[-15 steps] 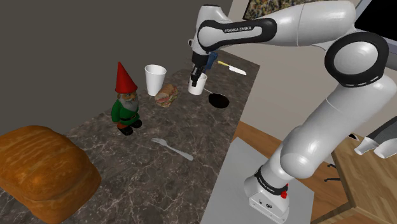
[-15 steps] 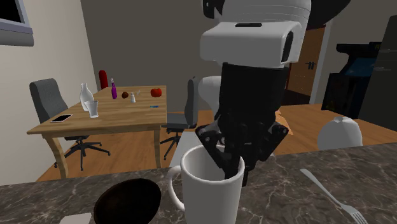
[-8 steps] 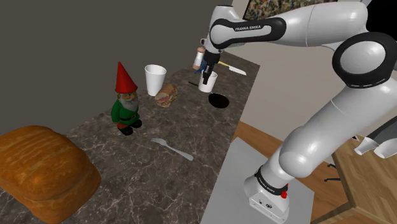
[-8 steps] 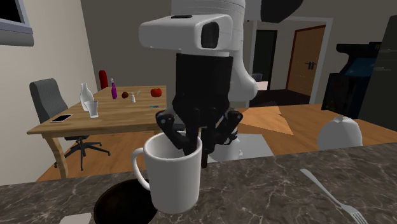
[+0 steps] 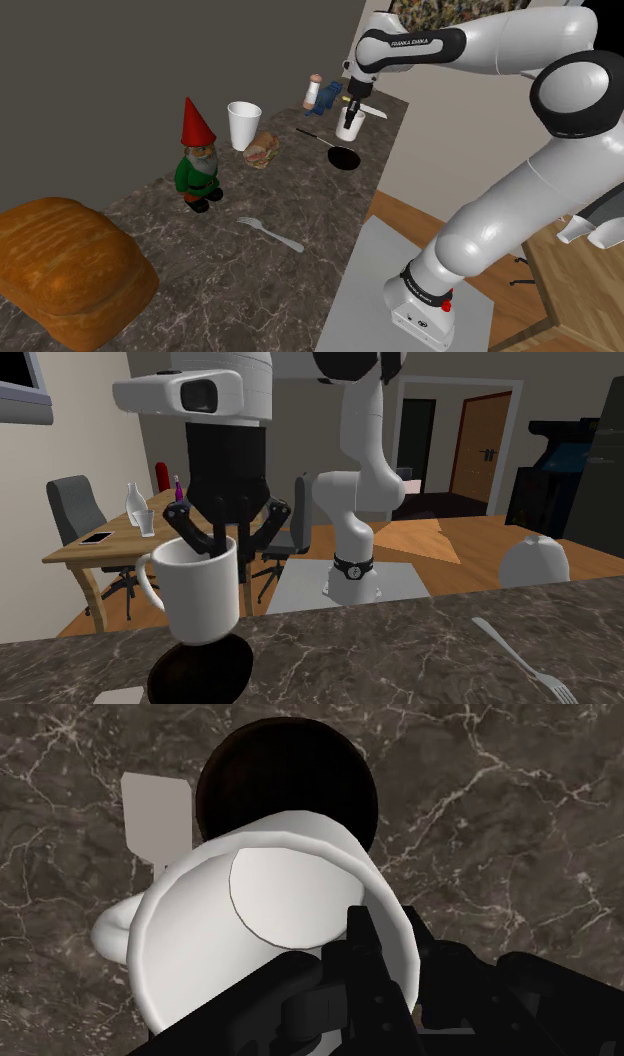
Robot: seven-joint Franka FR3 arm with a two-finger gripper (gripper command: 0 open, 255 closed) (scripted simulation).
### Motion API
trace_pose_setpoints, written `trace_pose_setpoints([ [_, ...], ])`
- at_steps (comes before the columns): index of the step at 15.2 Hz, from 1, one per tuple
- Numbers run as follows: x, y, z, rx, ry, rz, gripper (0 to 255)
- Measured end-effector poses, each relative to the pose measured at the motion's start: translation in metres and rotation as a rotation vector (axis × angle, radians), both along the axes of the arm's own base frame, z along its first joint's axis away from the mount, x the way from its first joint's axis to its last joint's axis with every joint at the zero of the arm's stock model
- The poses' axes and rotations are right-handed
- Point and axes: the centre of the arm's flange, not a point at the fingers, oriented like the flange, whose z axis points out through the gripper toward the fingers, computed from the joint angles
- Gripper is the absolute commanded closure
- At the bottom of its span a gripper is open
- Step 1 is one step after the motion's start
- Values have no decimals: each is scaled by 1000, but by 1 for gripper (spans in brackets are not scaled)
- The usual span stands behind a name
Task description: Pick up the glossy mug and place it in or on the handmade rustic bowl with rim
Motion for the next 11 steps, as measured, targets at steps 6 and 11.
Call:
trace_pose_setpoints([
  [6, -17, -41, -11, 0, 0, 1, 255],
  [11, -17, -41, -37, 0, 1, 2, 255],
])
